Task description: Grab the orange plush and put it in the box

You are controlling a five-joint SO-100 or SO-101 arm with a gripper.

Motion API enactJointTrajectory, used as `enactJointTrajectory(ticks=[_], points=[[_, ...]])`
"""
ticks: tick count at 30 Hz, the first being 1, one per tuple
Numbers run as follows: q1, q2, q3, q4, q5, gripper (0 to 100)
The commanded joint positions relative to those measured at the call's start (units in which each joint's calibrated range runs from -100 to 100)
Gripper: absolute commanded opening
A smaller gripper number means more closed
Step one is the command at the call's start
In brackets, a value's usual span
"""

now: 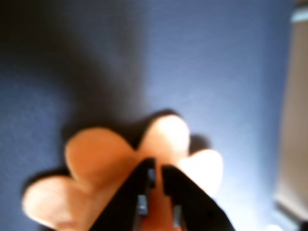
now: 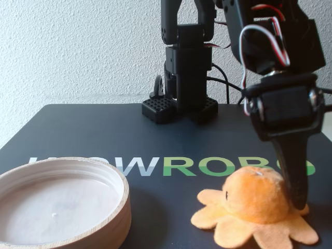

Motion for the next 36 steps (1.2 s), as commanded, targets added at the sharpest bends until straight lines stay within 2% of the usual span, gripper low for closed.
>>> enactJointTrajectory(ticks=[1, 6, 7, 10, 11, 12, 14, 17, 18, 19, 23, 25, 29, 32, 34, 36], points=[[0.64, -1.17, -5.84, -0.30, 3.75, 1], [0.71, -1.17, -5.84, 1.27, 2.86, 3], [0.41, -1.17, -6.02, 4.75, 0.92, 11], [-1.46, -1.42, -6.38, 11.62, -3.12, 45], [-1.76, -2.60, -7.20, 15.19, -4.43, 54], [-1.76, -3.87, -8.01, 17.97, -5.74, 58], [-0.56, -5.13, -8.01, 20.15, -6.47, 59], [2.20, -4.96, -6.20, 21.45, -7.89, 58], [2.80, -5.38, -4.75, 21.10, -8.15, 55], [3.55, -5.47, -3.57, 20.67, -8.15, 49], [4.37, -5.55, -4.11, 18.41, -7.58, 9], [4.30, -5.64, -5.65, 15.36, -4.27, 1], [4.60, -6.39, -14.36, 15.88, 5.28, 1], [9.45, -11.54, -17.26, 18.32, 11.31, 1], [13.34, -14.07, -16.26, 18.67, 17.81, 1], [17.67, -15.33, -16.81, 25.19, 19.28, 1]])
